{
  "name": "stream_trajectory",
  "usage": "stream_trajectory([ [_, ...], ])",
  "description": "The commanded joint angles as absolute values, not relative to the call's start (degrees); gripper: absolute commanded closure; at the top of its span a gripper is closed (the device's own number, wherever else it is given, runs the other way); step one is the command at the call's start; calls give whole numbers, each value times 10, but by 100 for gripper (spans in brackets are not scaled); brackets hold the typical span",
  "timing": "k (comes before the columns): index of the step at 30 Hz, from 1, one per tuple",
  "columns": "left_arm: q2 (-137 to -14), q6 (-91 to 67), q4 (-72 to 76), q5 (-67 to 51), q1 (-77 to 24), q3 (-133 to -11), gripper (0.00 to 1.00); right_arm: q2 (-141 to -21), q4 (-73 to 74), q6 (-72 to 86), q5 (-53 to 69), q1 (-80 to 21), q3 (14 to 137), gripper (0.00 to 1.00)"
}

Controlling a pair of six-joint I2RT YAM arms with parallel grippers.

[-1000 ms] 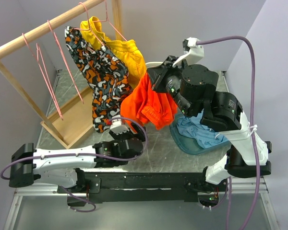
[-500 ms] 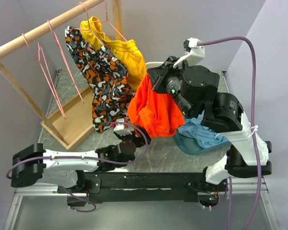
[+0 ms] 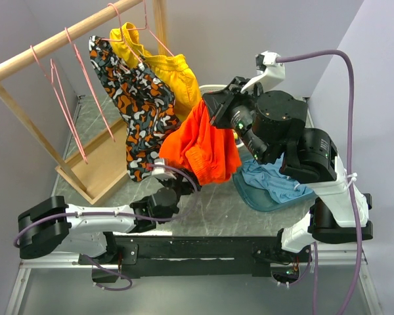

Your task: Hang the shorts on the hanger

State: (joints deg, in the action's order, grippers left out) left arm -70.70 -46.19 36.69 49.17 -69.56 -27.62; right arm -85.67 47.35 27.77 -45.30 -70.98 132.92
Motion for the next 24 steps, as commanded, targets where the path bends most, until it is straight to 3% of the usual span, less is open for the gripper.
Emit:
stream_trajectory([
  [1,-713,-454,406,483,-660,-290,22,-839,439,274,-472,-716,1350,100],
  [8,-723,-392,459,485,-657,-294,30,-836,436,273,-475,-720,1346,100],
  [10,-730,-386,468,483,-657,-295,37,-836,437,274,-476,-720,1345,100],
  [15,-743,-380,471,500,-658,-303,41,-829,440,274,-489,-721,1332,100],
  [18,-731,-366,462,484,-658,-304,66,-811,443,274,-511,-720,1305,100],
  [19,-716,-370,441,482,-658,-308,82,-804,444,279,-519,-720,1280,100],
  [20,-705,-388,374,480,-659,-312,89,-797,444,284,-525,-720,1263,100],
  [22,-654,-410,312,469,-665,-313,99,-767,441,297,-533,-714,1198,100],
  [24,-609,-447,213,440,-667,-301,99,-732,436,313,-520,-681,1149,100],
])
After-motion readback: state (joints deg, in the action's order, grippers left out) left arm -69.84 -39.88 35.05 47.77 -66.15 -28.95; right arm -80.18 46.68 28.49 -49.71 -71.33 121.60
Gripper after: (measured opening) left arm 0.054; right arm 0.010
